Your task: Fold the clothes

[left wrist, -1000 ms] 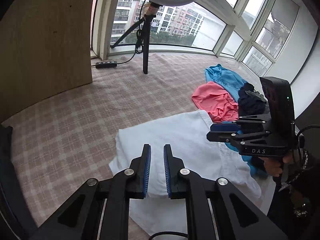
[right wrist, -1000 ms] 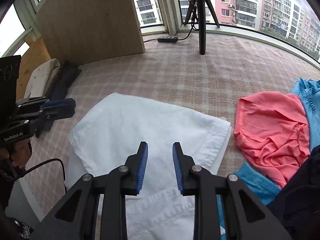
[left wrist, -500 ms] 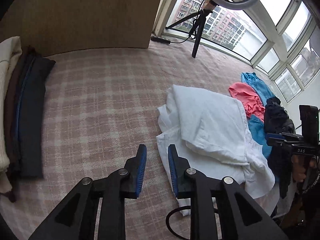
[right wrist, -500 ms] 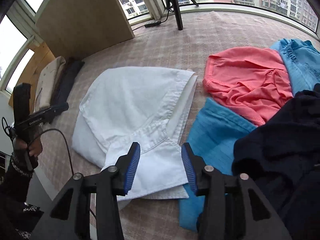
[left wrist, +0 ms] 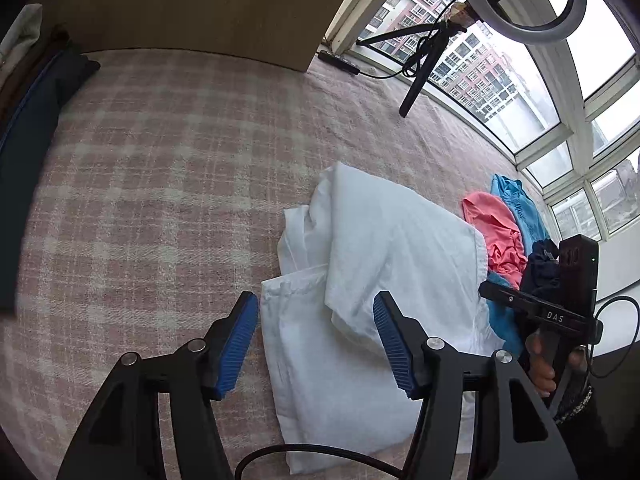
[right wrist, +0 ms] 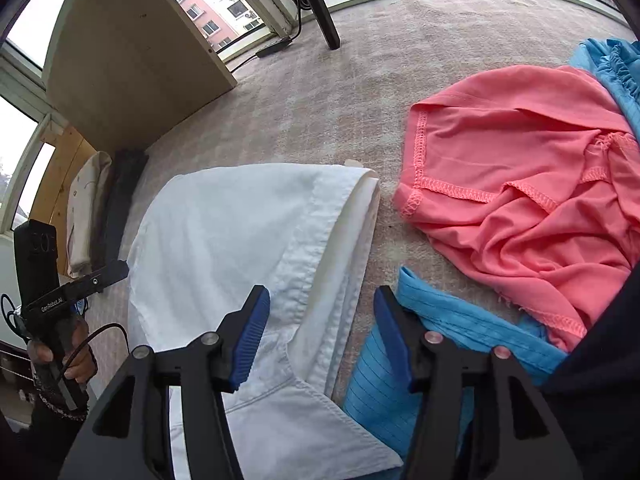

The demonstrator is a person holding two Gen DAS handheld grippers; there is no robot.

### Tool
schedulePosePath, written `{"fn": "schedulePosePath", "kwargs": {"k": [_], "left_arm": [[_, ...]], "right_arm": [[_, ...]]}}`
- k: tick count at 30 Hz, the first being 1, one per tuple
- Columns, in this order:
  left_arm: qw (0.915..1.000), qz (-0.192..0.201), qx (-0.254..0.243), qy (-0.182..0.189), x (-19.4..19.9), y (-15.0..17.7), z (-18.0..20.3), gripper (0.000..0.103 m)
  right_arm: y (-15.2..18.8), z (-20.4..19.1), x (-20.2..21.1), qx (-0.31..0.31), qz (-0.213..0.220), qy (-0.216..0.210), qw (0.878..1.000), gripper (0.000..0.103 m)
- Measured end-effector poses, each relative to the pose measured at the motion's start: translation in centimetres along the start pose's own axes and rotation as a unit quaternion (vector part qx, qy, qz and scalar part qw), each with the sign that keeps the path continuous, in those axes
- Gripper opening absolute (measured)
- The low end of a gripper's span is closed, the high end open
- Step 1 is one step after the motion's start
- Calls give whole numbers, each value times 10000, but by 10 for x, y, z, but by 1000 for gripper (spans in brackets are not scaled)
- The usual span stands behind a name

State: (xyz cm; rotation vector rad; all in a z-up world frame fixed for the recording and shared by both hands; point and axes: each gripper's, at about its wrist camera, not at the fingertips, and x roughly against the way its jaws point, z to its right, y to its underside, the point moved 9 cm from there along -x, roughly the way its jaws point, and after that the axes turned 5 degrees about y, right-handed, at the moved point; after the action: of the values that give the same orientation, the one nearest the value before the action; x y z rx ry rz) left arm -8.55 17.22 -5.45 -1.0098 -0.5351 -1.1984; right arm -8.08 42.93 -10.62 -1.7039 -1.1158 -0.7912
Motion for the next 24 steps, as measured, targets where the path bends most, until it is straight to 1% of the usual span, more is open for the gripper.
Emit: {"fn": "schedulePosePath", "kwargs": {"k": [2,3,4,5,7,9,12,13,14,15,16,17,18,19,22,24], "left_arm": [[9998,-153,-37,-142,-12,5,2,58],[9998,-161,-14,-120,-16,7,4,59],[9999,-100,-16,-100,-17,8,6,65],[10000,-84,-25,-45,-18,8,9,67],[9999,-111,-91,21,-21,10,16,67],[9998,-106,-176,13,-24,11,22,67],[9993,-85,-349,-144,-27,12,26,60],[9992,-64,-353,-188,-27,12,27,53],[9994,-72,-305,-139,-29,12,28,46],[9995,-57,-275,-134,-29,11,27,42],[9995,-91,-282,-136,-30,11,28,36],[9994,-81,-292,-145,-31,11,29,34],[9995,-87,-287,-100,-32,11,30,27],[9996,-83,-261,-25,-33,11,31,18],[9998,-16,-219,37,-29,12,33,14],[9998,52,-185,78,-23,11,35,13]], "right_arm": [[2,-3,0,32,20,-96,9999,54],[4,-6,-1,62,13,-227,9997,54],[5,-8,-2,106,31,-288,9995,54],[6,-10,-2,148,53,-328,9993,53],[7,-10,-1,162,94,-351,9992,51],[7,-10,-2,116,103,-493,9987,48],[7,-13,-3,169,80,-605,9980,47],[6,-14,-4,163,74,-627,9979,46],[6,-16,-5,166,73,-635,9978,43],[6,-17,-7,184,81,-616,9979,40],[6,-18,-9,202,73,-610,9979,30],[7,-19,-10,220,38,-629,9978,28],[7,-20,-12,211,21,-656,9976,25],[7,-20,-11,152,40,-699,9974,19],[7,-20,-10,-16,106,-825,9965,13],[6,-22,-5,-4,212,-832,9963,13]]}}
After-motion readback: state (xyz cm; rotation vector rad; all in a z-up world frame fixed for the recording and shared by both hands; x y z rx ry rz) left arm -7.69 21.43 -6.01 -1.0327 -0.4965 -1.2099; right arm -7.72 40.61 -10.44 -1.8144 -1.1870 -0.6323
